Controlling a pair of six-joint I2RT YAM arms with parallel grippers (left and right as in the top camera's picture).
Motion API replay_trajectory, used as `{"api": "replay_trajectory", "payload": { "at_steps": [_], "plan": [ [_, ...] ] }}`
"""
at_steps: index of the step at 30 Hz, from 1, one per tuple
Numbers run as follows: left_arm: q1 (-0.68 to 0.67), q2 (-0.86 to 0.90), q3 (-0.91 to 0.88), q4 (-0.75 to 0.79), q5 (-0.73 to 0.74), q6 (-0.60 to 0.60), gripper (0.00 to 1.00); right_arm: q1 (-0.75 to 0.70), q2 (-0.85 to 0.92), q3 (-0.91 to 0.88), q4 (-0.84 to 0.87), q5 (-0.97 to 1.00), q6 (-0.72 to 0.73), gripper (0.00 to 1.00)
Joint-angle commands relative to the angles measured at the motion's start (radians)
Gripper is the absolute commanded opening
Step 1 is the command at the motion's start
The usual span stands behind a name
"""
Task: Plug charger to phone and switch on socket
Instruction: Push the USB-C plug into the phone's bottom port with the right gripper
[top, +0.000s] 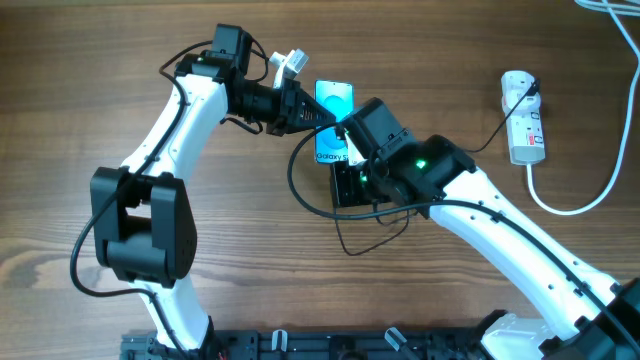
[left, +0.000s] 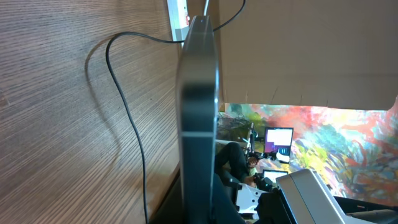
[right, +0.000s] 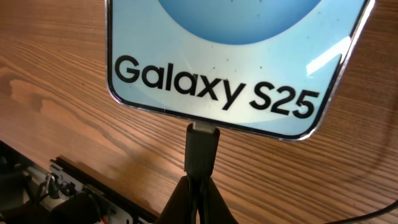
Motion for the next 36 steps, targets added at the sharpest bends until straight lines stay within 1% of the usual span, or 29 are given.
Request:
{"api": "replay_trajectory", "payload": {
  "at_steps": [1,12,17,27,30,36],
  "plan": [
    [-0.008,-0.032,0.002,-0.014,0.042,0.031,0.04,-0.019,0.006,0.012,0.030,0.082,-0.047,0.04],
    [-0.008,-0.032,0.002,-0.024,0.041,0.032,0.04,-0.019,0.005,0.013,0.035,0.100,-0.050,0.05],
    [-0.008,-0.032,0.002,-0.050,0.034,0.080,0.04,-0.019,0.005,0.013,0.035,0.092,-0.048,0.04],
    [-0.008,-0.032,0.002,-0.055,0.035,0.079,0.04,-0.038,0.005,0.035,0.042,0.069,-0.046,0.05],
    [-0.008,-0.032,0.002,-0.058,0.037,0.078,0.04,-0.038,0.005,0.035,0.046,0.069,-0.024,0.05],
    [-0.008,-0.032,0.002,-0.073,0.054,0.079,0.04,-0.038,0.005,0.035,0.079,0.075,-0.023,0.05]
  ]
}}
